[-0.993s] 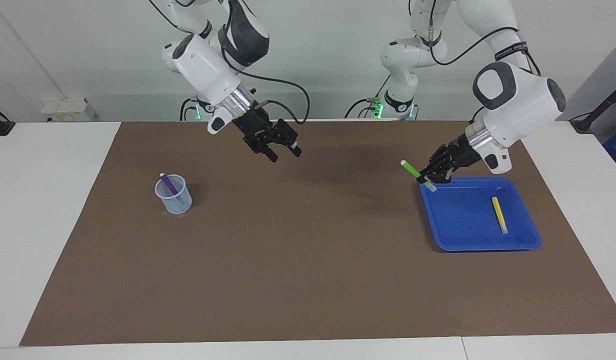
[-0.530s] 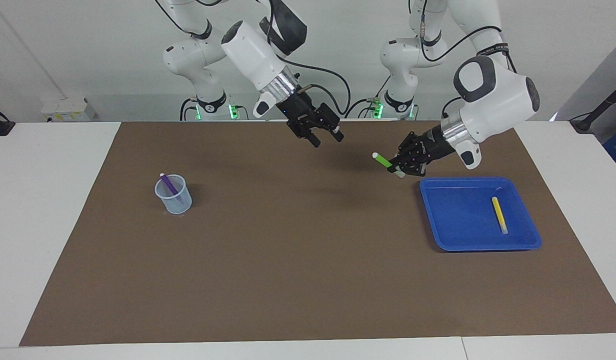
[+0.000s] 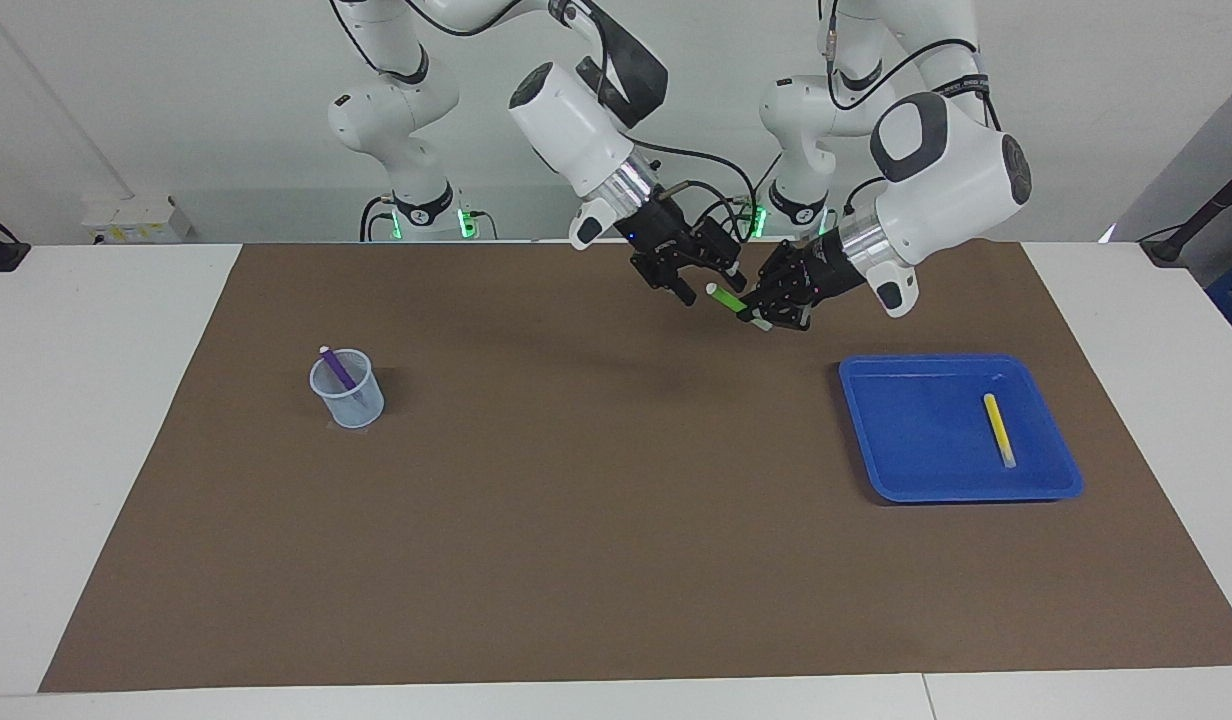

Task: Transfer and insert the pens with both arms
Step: 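Lift the green pen with the left gripper while the right gripper approaches, then grasp the green pen with the right gripper while the left gripper opens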

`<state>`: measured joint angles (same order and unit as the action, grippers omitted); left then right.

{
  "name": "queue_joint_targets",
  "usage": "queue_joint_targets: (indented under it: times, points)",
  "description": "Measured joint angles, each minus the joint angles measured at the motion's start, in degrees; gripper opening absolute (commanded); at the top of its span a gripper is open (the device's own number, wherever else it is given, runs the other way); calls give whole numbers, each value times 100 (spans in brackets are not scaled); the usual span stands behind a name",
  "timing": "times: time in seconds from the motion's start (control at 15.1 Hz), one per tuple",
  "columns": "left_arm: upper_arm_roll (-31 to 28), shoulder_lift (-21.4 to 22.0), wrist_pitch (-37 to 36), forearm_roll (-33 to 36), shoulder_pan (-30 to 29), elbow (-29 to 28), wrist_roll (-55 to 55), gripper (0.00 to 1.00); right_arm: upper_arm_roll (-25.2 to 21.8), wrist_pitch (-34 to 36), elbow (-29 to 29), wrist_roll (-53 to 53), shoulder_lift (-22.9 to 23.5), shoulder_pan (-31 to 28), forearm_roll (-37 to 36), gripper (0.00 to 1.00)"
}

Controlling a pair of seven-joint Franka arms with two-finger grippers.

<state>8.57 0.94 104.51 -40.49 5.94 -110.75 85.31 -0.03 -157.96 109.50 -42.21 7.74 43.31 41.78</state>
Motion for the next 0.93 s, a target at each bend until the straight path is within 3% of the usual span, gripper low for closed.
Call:
queue_joint_targets:
  times: [0.2,0.26,0.33,0.93]
  points:
    - [-2,100,0,-17,19,-109,4,0,-20,9,-6,0,0,-3,-3,85]
    - [-4,113,0,-20,20,-124,4,0,-25,17,-5,0,1,-5,-11,74]
    - [-7,123,0,-22,20,-132,4,0,-28,20,-3,0,3,-5,-32,71]
    - [-18,152,1,-27,22,-134,5,0,-26,29,52,0,5,-5,-56,68]
